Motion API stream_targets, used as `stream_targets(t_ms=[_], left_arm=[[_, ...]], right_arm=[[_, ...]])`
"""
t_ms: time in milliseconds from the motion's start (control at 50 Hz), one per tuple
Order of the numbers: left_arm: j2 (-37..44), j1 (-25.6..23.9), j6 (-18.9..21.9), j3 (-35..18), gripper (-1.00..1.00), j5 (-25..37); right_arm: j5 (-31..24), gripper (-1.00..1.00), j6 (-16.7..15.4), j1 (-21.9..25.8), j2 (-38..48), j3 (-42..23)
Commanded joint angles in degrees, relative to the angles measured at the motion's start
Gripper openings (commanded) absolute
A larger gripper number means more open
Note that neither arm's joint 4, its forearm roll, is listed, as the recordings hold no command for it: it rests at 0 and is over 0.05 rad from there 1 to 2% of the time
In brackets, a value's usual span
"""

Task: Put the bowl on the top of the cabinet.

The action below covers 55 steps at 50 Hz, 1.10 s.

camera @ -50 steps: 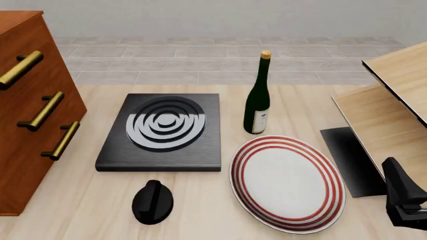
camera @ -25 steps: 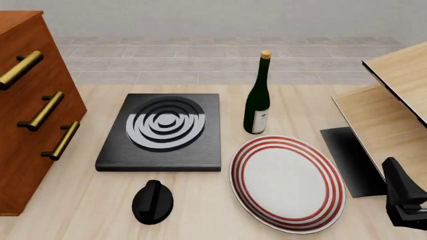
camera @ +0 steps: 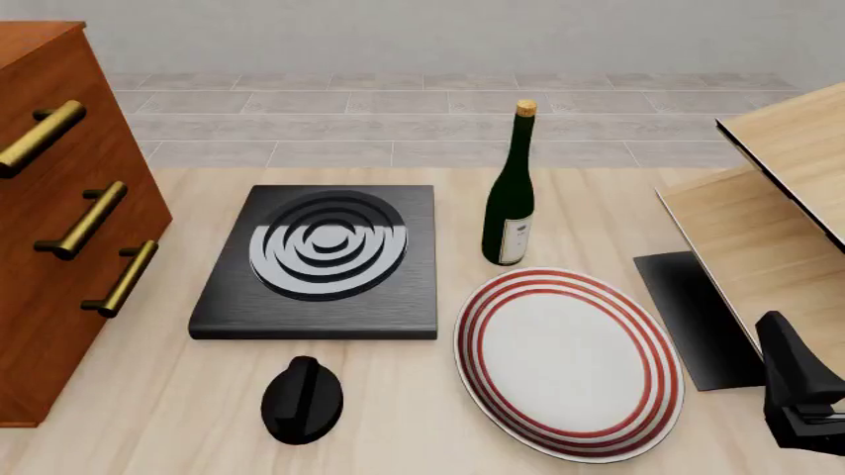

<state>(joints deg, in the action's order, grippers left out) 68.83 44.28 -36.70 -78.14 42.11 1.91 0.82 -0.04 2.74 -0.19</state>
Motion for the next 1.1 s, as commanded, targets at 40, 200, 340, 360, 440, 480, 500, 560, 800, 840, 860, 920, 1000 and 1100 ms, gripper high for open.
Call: stream_targets(t_ms=[40,200,340,360,440,480,500,560,800,840,860,920,1000,1100], left_arm=[[0.92,-1.86,-0.63,2.24,-1.00,-1.45],[-0.17,-3.07,-1.54,2.33,1.00,-2.14],[-1.62,-2.21,-1.49,2.10,1.00,-2.51],[-2.21,-0.79,-0.62,1.93,1.00,-2.57],[-2.24,-2.25,-1.47,2.25,1.00,-2.54],[-2.67,-2.39,-1.58,2.27,1.00,-2.42],[-2.92,-2.61,-1.74,2.33,1.00,-2.39],[-4.09,-2.66,-2.22,2.42,1.00,-1.98],[-10.16,-4.50,-4.54,2.66,1.00,-0.66],[-11.31,-5.00,-4.77,2.37,1.00,-0.38],[-12.35,-5.03,-5.22,2.44,1.00,-0.19],[-14.83,-4.91,-6.20,2.88,1.00,0.40],[-18.28,-3.84,-7.37,3.03,1.00,0.95],[-21.78,-3.66,-8.85,4.04,1.00,1.55]], right_arm=[[0.00,1.00,0.01,0.00,0.00,0.00],[0.00,1.00,0.00,-0.01,0.00,0.00],[0.01,1.00,0.00,0.00,0.01,0.00],[0.00,1.00,-0.01,0.00,0.00,0.00],[0.00,1.00,-0.01,0.00,0.00,0.00],[0.01,1.00,0.00,-0.01,0.03,0.00],[0.00,1.00,0.00,0.00,-0.01,0.00],[0.01,1.00,-0.01,0.00,0.01,0.00],[0.01,1.00,0.02,-0.06,0.03,0.00],[-0.01,1.00,0.01,-0.02,-0.01,0.00],[0.03,1.00,0.00,0.00,0.05,0.00],[0.02,1.00,0.00,0.01,0.04,0.00],[0.00,1.00,0.00,-0.01,0.00,0.00],[0.01,1.00,0.01,0.01,0.01,0.00]])
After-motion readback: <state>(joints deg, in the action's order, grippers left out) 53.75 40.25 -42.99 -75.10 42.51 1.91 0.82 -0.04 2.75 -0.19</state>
